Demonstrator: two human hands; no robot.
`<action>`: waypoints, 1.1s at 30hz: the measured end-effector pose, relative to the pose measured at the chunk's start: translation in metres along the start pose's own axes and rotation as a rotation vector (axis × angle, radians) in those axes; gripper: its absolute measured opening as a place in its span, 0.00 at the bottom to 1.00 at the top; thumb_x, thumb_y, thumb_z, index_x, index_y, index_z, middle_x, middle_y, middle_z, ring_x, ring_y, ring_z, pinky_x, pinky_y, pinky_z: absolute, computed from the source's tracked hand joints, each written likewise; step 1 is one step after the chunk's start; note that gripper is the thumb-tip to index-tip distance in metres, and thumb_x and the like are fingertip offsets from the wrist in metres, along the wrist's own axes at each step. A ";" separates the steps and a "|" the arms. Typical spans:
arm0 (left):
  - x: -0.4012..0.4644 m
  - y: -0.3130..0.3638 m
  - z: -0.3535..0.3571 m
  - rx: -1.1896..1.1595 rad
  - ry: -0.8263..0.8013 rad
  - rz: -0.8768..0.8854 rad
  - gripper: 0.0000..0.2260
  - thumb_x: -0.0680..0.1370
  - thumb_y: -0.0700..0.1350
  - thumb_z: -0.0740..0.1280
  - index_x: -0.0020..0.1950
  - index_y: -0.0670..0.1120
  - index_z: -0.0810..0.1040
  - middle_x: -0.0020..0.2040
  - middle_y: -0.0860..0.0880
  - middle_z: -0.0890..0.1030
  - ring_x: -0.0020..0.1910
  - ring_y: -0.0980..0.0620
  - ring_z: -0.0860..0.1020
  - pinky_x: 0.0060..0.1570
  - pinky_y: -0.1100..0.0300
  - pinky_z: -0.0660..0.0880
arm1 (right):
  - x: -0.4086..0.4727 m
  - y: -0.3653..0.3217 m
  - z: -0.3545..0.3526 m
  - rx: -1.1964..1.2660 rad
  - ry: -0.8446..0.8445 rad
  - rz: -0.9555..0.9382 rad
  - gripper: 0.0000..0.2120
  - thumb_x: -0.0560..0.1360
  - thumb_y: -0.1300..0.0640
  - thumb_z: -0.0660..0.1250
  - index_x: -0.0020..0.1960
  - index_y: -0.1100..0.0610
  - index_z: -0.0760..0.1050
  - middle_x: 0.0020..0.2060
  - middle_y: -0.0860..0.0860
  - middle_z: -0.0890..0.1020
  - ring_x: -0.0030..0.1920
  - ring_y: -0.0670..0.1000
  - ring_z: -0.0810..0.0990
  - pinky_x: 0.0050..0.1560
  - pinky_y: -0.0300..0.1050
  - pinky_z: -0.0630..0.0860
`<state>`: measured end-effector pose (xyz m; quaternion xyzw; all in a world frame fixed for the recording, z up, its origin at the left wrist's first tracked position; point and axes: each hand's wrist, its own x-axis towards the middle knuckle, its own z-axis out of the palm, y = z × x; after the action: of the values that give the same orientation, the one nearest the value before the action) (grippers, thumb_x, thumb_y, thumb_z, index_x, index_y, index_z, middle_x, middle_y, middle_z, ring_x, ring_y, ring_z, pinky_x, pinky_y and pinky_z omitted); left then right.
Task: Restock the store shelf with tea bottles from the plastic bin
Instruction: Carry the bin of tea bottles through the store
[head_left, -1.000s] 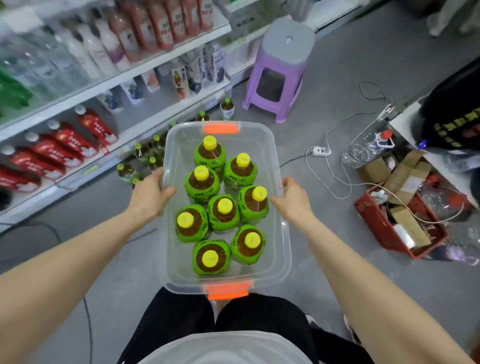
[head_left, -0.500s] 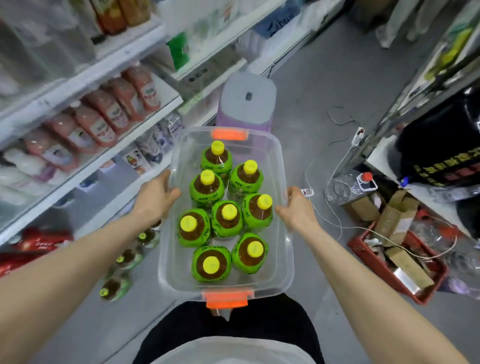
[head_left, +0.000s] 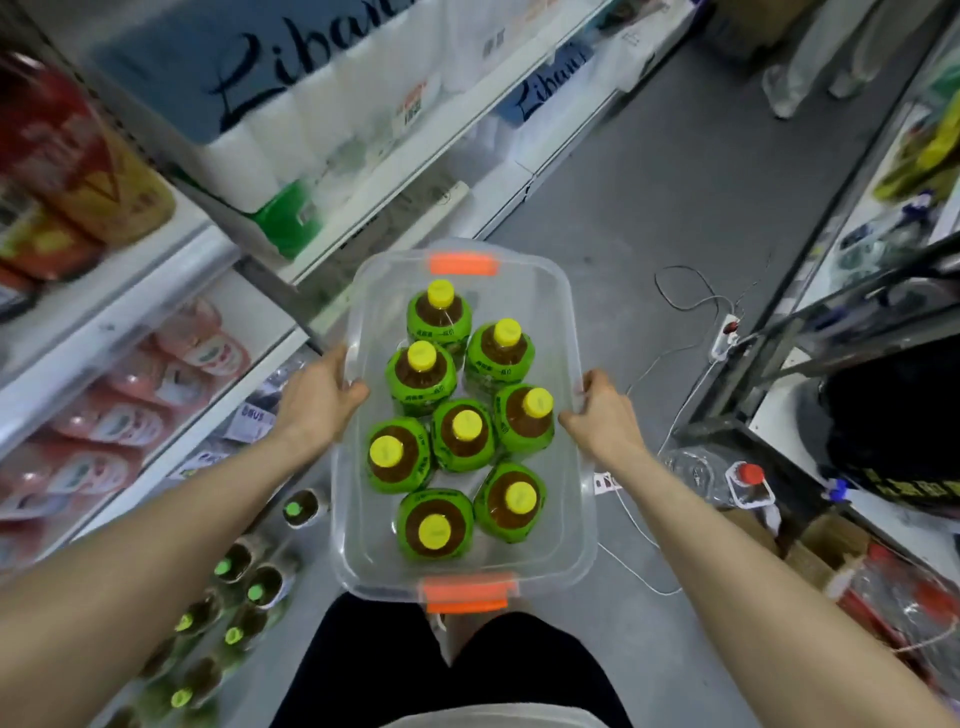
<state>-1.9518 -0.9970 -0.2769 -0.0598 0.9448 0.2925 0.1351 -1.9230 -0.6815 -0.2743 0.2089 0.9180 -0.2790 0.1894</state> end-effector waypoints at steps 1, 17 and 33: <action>0.020 0.006 0.001 -0.004 -0.009 0.006 0.07 0.74 0.43 0.67 0.50 0.47 0.72 0.34 0.42 0.77 0.38 0.35 0.80 0.42 0.47 0.74 | 0.018 -0.006 -0.005 -0.002 0.007 0.010 0.14 0.73 0.59 0.69 0.55 0.57 0.68 0.47 0.57 0.77 0.52 0.62 0.77 0.47 0.49 0.71; 0.308 0.040 0.044 0.096 -0.079 0.103 0.15 0.78 0.44 0.63 0.65 0.45 0.71 0.41 0.39 0.78 0.44 0.34 0.78 0.43 0.45 0.75 | 0.249 -0.058 0.001 -0.008 0.002 0.141 0.13 0.76 0.58 0.65 0.54 0.56 0.62 0.48 0.62 0.79 0.50 0.65 0.78 0.42 0.48 0.65; 0.339 0.039 0.066 0.161 -0.126 0.004 0.19 0.82 0.48 0.59 0.73 0.48 0.65 0.47 0.39 0.80 0.50 0.35 0.78 0.48 0.44 0.74 | 0.283 -0.061 0.012 -0.054 -0.053 0.207 0.13 0.77 0.59 0.63 0.57 0.59 0.61 0.47 0.63 0.78 0.44 0.65 0.75 0.41 0.49 0.66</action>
<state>-2.2690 -0.9385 -0.4068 -0.0286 0.9549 0.2193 0.1981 -2.1881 -0.6557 -0.3884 0.2902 0.8933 -0.2383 0.2469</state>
